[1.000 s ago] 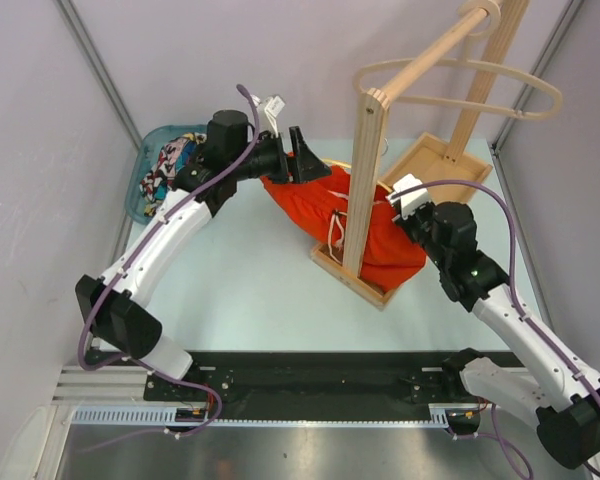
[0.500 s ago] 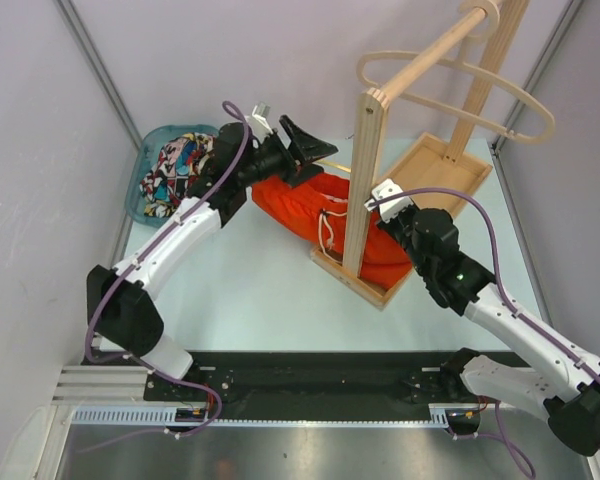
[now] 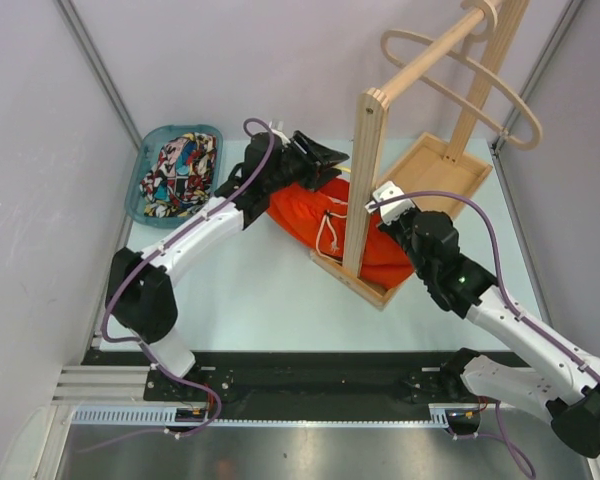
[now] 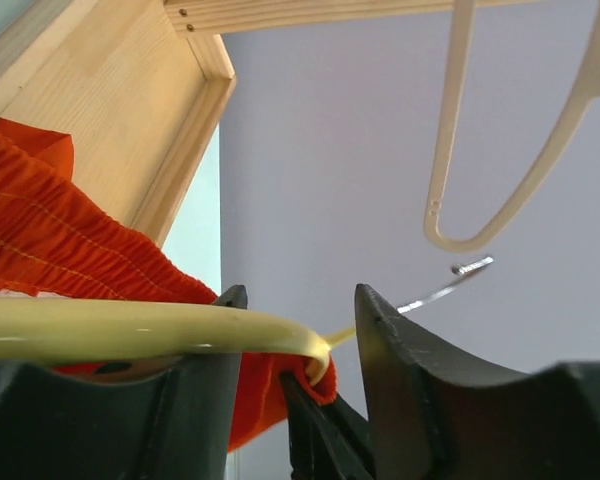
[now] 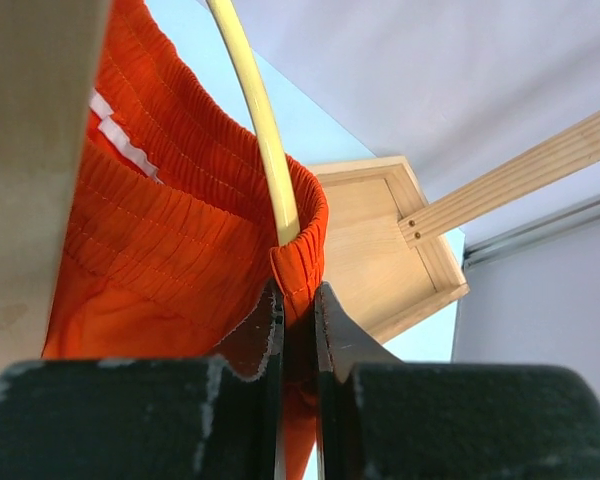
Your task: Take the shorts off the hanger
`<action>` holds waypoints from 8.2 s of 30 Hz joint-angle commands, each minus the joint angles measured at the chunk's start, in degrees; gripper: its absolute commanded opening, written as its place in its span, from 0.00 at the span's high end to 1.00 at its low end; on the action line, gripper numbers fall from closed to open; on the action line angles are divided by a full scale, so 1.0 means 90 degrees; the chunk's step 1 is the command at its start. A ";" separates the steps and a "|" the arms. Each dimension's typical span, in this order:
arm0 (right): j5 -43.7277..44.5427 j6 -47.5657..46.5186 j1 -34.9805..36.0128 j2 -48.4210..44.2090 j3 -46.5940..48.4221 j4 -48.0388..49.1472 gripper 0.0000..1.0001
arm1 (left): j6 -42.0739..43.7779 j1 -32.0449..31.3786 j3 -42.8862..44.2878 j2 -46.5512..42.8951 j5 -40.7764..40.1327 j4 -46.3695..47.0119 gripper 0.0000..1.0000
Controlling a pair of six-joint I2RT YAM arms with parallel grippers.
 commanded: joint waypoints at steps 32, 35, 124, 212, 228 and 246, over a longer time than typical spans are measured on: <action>-0.4296 0.4233 -0.2485 -0.0668 0.0914 -0.1080 0.25 | -0.0925 -0.0652 -0.0358 0.0558 0.0623 0.3527 1.00; -0.4690 0.4009 -0.2495 -0.0336 0.0914 -0.0797 0.26 | -0.0984 -0.0740 -0.0378 0.0490 0.0740 0.3557 1.00; -0.4926 0.2534 -0.1763 -0.0354 0.0777 -0.0053 1.00 | 0.7180 -0.0126 0.4700 0.1525 -0.1984 -0.4070 1.00; -0.4369 0.3658 -0.2231 -0.2278 -0.0375 0.0260 1.00 | 0.5638 0.0841 0.2318 0.0910 0.1152 -0.1579 1.00; -0.4916 0.3569 -0.2329 -0.2640 -0.0365 -0.0736 1.00 | 0.5598 0.0929 0.2065 0.0363 -0.1682 -0.1981 1.00; -0.4419 0.5053 -0.2437 -0.0386 0.0043 0.3423 1.00 | 0.4954 0.0002 0.0629 -0.0057 0.1052 -0.1140 1.00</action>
